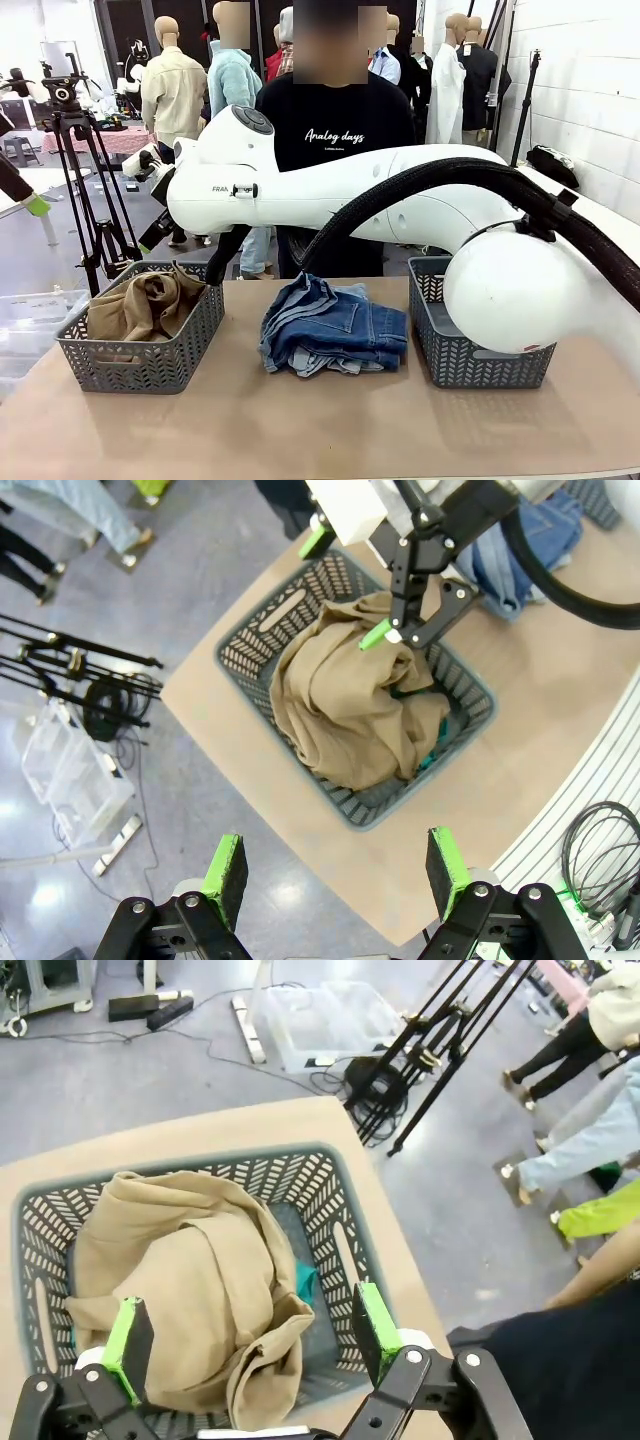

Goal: Sort the tops and bottoms.
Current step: Sort the clothes according to human instructions, then lift clothes from the center of the table with your left hand.

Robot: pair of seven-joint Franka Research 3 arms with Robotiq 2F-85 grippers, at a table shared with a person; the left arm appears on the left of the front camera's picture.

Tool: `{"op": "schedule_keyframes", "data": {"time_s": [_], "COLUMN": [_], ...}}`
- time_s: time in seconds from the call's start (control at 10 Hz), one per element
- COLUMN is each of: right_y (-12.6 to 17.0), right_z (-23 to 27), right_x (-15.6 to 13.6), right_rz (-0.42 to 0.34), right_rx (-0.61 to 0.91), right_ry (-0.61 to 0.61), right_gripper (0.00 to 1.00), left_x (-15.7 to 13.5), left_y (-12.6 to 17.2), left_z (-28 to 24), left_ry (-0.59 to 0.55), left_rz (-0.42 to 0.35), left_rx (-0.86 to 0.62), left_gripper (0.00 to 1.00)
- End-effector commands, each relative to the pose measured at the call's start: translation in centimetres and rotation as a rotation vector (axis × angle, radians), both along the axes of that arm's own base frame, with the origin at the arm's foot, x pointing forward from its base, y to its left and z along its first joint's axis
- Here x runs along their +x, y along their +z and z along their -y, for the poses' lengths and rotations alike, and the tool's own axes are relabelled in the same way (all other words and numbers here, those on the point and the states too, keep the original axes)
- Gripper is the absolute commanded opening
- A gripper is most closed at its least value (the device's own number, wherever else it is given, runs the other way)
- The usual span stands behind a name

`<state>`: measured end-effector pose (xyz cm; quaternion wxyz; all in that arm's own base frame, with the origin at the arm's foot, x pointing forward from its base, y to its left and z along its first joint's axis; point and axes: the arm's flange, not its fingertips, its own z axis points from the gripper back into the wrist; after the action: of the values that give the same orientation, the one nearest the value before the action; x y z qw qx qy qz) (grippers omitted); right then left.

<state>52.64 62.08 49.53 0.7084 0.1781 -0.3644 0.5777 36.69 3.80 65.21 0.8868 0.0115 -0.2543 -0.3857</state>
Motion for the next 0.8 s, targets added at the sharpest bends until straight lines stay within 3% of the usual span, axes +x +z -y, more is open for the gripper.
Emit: {"op": "schedule_keyframes", "data": {"time_s": [0.0, 0.7], "right_y": [0.18, 0.18], "right_z": [0.03, 0.03], "right_x": [-0.01, -0.01], "right_rz": [0.015, 0.015], "right_rx": [-0.004, -0.004], "right_ry": [0.003, 0.003], "right_gripper": [1.00, 1.00], "left_x": [0.00, 0.00], "left_y": [0.04, 0.04], "left_z": [-0.05, -0.05], "left_ry": [0.002, 0.002], "left_rz": [0.001, 0.001], "left_rx": [0.005, 0.005], "left_gripper": [0.93, 0.93]}}
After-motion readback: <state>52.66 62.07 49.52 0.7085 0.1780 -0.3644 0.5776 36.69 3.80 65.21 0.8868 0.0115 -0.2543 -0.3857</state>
